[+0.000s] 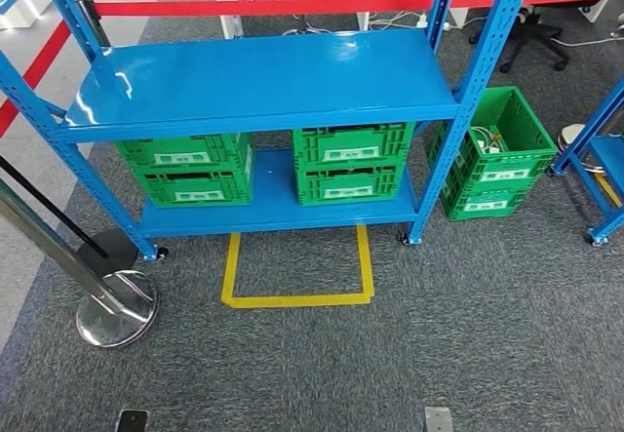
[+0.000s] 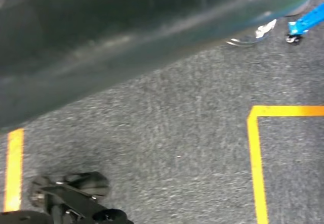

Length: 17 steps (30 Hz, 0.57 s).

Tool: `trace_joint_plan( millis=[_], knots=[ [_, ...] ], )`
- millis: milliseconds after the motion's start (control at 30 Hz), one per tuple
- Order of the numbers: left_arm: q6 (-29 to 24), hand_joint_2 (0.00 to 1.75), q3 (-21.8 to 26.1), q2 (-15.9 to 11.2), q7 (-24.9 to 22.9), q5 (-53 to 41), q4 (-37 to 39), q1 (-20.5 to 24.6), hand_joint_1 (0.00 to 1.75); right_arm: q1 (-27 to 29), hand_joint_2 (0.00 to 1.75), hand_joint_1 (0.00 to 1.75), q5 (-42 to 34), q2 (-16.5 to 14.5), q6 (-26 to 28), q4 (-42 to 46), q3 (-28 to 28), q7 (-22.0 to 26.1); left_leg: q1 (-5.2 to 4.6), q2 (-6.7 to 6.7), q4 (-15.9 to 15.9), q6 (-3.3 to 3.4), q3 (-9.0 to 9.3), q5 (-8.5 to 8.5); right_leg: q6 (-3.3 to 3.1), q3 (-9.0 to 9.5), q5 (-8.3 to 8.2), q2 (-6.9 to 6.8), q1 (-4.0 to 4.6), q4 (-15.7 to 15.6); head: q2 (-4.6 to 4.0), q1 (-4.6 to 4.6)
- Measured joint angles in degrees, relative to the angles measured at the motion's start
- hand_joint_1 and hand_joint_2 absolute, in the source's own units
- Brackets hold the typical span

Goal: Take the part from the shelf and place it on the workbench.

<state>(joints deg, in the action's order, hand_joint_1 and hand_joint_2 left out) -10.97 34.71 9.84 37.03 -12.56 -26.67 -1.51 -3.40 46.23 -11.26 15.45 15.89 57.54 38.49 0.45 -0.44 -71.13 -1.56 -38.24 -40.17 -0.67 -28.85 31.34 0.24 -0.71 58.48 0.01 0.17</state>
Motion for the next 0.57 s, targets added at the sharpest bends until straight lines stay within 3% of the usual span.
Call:
trace_joint_plan(
  millis=[33,100,133,167,233,300,333,400,467,500,533,567],
  knots=[
    [0.0,0.0,0.01,-0.02,0.0,0.01,0.0,-0.09,0.0,0.05,0.0,0.0,0.0,0.0,0.0,0.0,0.01,0.01,0.0,0.16,2.87,0.12,-0.08,3.32,0.19,0.83,0.88,-0.01,0.0,-0.04,0.0,-0.01],
    [0.0,0.0,0.01,-0.02,0.0,0.01,0.0,-0.3,0.0,0.05,0.0,0.0,-0.02,0.01,0.0,-0.01,0.03,0.04,-0.14,0.67,8.61,0.62,-0.13,12.07,0.76,2.2,2.58,-0.09,0.17,-0.22,-0.01,-0.1],
    [0.0,0.0,0.01,-0.01,0.0,0.02,-0.03,-0.38,0.0,0.04,0.0,0.0,-0.05,0.02,-0.01,-0.01,0.05,0.07,-0.25,0.83,10.42,0.96,-0.03,14.96,1.12,2.88,3.06,-0.12,0.24,-0.62,-0.01,-0.11],
    [0.0,0.0,0.01,0.01,0.0,0.03,-0.07,-0.39,0.0,-0.04,0.0,0.0,-0.09,0.03,-0.06,-0.01,0.09,0.12,-0.35,0.82,11.41,1.36,0.19,15.98,1.55,3.69,3.09,-0.17,0.3,-0.86,-0.01,-0.08],
    [0.01,0.0,0.01,0.08,0.0,0.05,-0.2,-0.29,0.0,-0.35,0.0,0.0,-0.14,0.04,-0.27,0.0,0.16,0.24,-0.24,0.5,12.11,2.17,1.52,15.35,2.31,3.89,2.08,-0.24,0.25,0.22,-0.02,0.1],
    [0.0,0.0,0.03,0.05,0.0,0.07,-0.27,-0.14,0.0,-0.81,0.0,0.0,-0.15,0.04,-0.46,-0.01,0.19,0.34,-0.06,0.34,12.48,2.89,3.06,14.51,2.69,0.31,0.67,-0.28,0.2,6.23,-0.02,0.3],
    [-0.01,0.0,0.03,0.02,0.0,0.08,-0.28,-0.11,0.0,-0.9,0.0,0.0,-0.16,0.04,-0.54,-0.01,0.21,0.38,-0.07,0.3,12.56,3.14,3.82,13.83,2.73,-2.56,1.02,-0.27,0.18,10.12,-0.02,0.45],
    [-0.01,0.0,0.03,0.04,0.0,0.08,-0.28,-0.15,0.0,-0.74,0.0,0.0,-0.26,0.04,-0.71,-0.02,0.34,0.42,-0.21,0.11,12.59,3.41,5.55,12.21,2.76,-7.73,5.09,-0.27,0.21,15.29,-0.01,0.61],
    [0.0,0.0,0.03,0.1,0.0,0.08,-0.28,-0.33,0.0,-0.44,0.0,0.0,-0.36,0.04,-0.88,-0.02,0.52,0.45,-0.4,-0.17,12.61,3.51,7.78,10.47,2.49,-10.42,9.33,-0.27,0.35,14.86,-0.01,0.73],
    [0.0,0.0,0.03,0.12,0.0,0.08,-0.28,-0.38,0.0,-0.36,0.0,0.0,-0.39,0.04,-0.93,-0.02,0.58,0.46,-0.53,-0.25,12.63,3.51,9.02,9.54,2.21,-10.87,9.21,-0.26,0.47,12.79,-0.01,0.79],
    [0.0,0.0,0.04,0.15,0.0,0.08,-0.28,-0.4,0.0,-0.29,0.0,0.0,-0.4,0.05,-0.97,-0.02,0.62,0.46,-0.66,-0.29,12.69,3.5,10.14,8.58,1.78,-10.96,6.78,-0.25,0.67,9.81,-0.01,0.81],
    [0.0,0.0,0.04,0.15,0.0,0.08,-0.28,-0.4,0.0,-0.27,0.0,0.0,-0.41,0.05,-1.0,-0.02,0.64,0.46,-0.74,-0.29,12.72,3.49,10.74,8.08,1.55,-10.93,5.44,-0.25,0.77,8.16,-0.01,0.84]
  ],
)
